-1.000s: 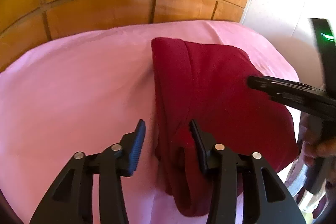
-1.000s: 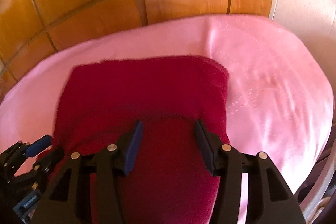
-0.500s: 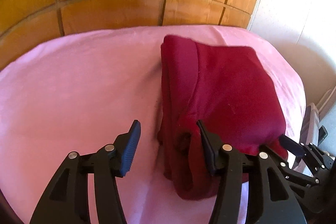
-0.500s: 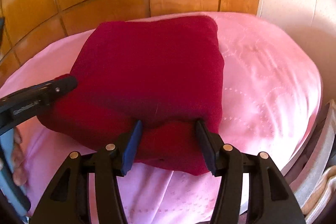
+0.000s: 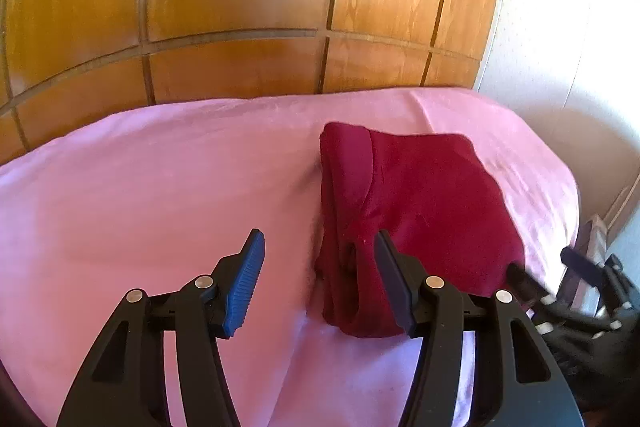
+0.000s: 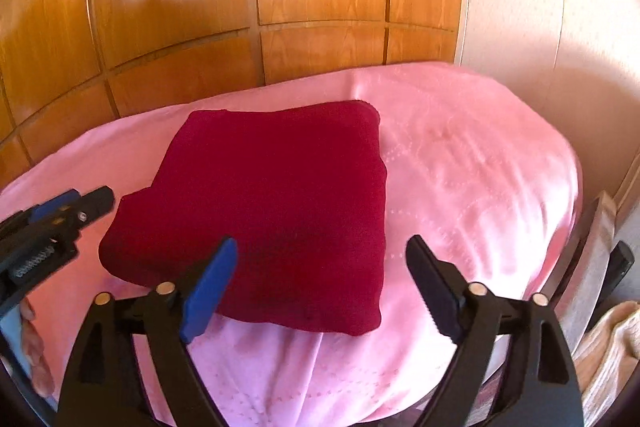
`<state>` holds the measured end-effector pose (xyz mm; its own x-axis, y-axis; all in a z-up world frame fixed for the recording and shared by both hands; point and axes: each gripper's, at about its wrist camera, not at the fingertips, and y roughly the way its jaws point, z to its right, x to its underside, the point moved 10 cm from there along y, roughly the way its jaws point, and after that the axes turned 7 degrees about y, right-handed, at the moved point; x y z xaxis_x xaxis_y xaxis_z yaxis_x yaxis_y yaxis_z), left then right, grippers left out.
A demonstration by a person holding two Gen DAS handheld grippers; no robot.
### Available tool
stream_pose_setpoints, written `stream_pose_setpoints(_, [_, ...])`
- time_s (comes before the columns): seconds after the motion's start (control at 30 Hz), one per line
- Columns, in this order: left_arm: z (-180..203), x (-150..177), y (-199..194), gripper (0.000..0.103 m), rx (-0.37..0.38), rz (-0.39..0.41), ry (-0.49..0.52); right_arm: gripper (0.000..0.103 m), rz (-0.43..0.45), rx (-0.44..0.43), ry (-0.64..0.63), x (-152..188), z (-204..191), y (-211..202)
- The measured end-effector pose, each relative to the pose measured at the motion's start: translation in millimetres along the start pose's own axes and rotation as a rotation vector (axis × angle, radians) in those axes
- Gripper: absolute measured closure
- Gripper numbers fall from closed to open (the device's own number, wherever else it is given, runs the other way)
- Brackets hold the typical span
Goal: Fold small clothes
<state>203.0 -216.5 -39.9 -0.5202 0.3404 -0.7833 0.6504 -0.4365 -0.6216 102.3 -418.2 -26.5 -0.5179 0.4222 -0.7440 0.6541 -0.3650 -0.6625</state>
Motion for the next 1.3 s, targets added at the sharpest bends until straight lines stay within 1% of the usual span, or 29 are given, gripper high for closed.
stream_pose_setpoints(0.07, [-4,-2,-7,0.047,-0.017,0.019,-0.011,0.015,-0.104,0.012,-0.045,21,-6,20])
stream_pose_setpoints(0.1, [-5,-3,-12,0.047,-0.019,0.029,-0.014,0.015,-0.121,0.012,-0.045,28,-7,24])
stream_pose_setpoints(0.13, [-6,-3,-15,0.047,-0.028,0.034,-0.013,0.015,-0.116,0.013,-0.030,30,-6,23])
stream_pose_setpoints(0.17, [-8,-3,-18,0.046,-0.039,0.038,-0.010,0.014,-0.107,0.010,-0.013,29,-5,19])
stream_pose_setpoints(0.2, [-9,-4,-22,0.034,-0.047,0.044,-0.008,0.014,-0.086,0.012,0.010,24,-2,12])
stream_pose_setpoints(0.23, [-11,-5,-29,0.029,-0.060,0.063,-0.011,0.012,-0.067,0.016,0.028,19,1,6])
stream_pose_setpoints(0.27, [-12,-7,-34,0.029,-0.074,0.079,-0.012,0.007,-0.044,0.020,0.049,12,4,0])
stream_pose_setpoints(0.33, [-12,-9,-43,0.028,-0.094,0.094,-0.006,0.002,0.018,0.032,0.085,-6,9,-17])
stream_pose_setpoints(0.47, [-15,-6,-56,0.021,-0.144,0.109,-0.012,0.002,0.057,0.064,0.096,-24,7,-33])
stream_pose_setpoints(0.5, [-16,-6,-58,0.016,-0.150,0.111,-0.016,0.002,0.066,0.074,0.098,-26,7,-36])
stream_pose_setpoints(0.53, [-17,-4,-60,0.014,-0.158,0.111,-0.021,0.002,0.082,0.087,0.101,-27,6,-40])
stream_pose_setpoints(0.67, [-19,-2,-66,0.014,-0.180,0.111,-0.024,0.002,0.103,0.092,0.099,-20,2,-49])
stream_pose_setpoints(0.73, [-20,1,-67,0.010,-0.188,0.104,-0.028,0.002,0.110,0.091,0.094,-18,-1,-52])
stream_pose_setpoints(0.83, [-19,6,-70,0.010,-0.195,0.098,-0.018,0.002,0.138,0.097,0.102,-20,1,-57])
stream_pose_setpoints(0.97, [-15,10,-73,0.010,-0.192,0.096,-0.009,0.002,0.149,0.091,0.100,-19,-1,-61])
stream_pose_setpoints(1.03, [-13,11,-76,0.007,-0.191,0.102,-0.007,0.002,0.149,0.093,0.097,-18,-2,-61])
stream_pose_setpoints(1.13, [-13,12,-76,0.007,-0.184,0.103,-0.007,0.002,0.139,0.086,0.089,-14,-4,-59])
stream_pose_setpoints(1.3, [-13,13,-76,0.007,-0.174,0.092,-0.023,0.002,0.149,0.079,0.081,-15,-5,-61])
